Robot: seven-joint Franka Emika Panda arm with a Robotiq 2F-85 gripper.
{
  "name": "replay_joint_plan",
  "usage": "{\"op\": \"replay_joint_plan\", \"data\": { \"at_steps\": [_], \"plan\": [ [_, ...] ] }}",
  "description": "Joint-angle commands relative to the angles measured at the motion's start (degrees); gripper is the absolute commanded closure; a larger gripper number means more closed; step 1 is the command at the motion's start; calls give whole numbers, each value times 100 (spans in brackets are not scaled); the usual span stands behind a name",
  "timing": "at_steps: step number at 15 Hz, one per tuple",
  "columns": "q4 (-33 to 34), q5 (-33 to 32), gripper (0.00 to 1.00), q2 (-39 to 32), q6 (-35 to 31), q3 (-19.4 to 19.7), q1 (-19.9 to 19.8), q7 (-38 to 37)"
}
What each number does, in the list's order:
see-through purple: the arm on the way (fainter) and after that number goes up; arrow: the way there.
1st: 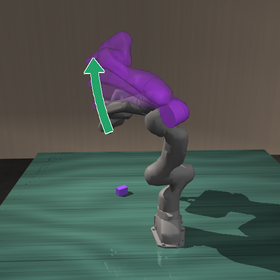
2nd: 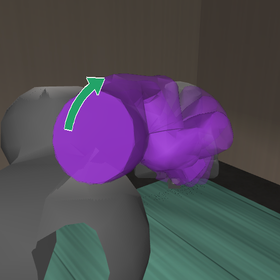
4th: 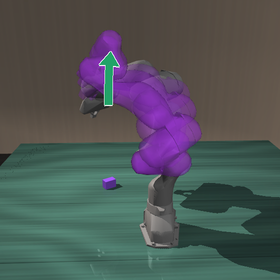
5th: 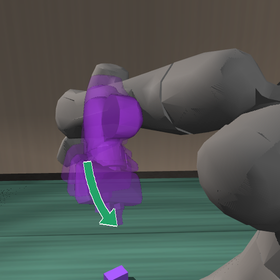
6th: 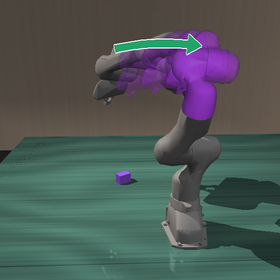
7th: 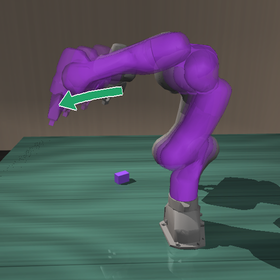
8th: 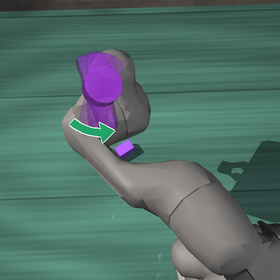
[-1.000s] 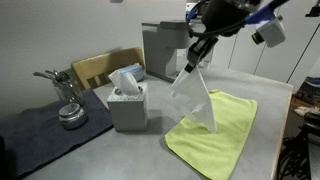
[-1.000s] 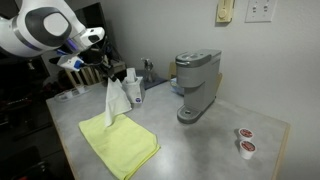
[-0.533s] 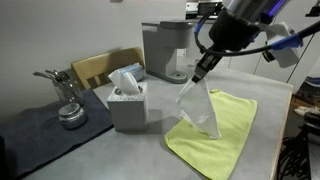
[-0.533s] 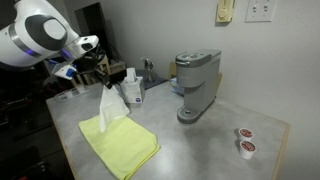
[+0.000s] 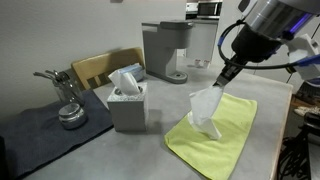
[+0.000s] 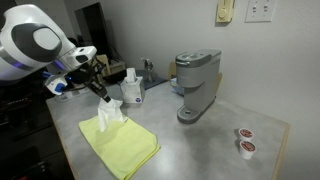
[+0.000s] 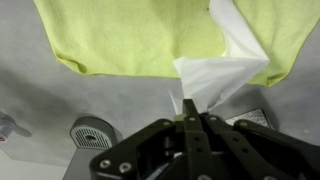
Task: Pick up the wipe from the box and wrap it in the towel on the table
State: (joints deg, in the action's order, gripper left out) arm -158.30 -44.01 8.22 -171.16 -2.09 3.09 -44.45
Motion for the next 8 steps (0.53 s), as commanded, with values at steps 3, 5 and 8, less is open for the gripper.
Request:
{"op": "replay_joint_plan", "data": {
  "at_steps": [3,5,8],
  "plan": [
    [-143,-700,100,-126,-342,386,-318,-548],
    [-131,-952,74,-230,-509,549,-380,-808],
    [-131,-1274,61,-359,-760,728,-414,-1172]
  ]
}}
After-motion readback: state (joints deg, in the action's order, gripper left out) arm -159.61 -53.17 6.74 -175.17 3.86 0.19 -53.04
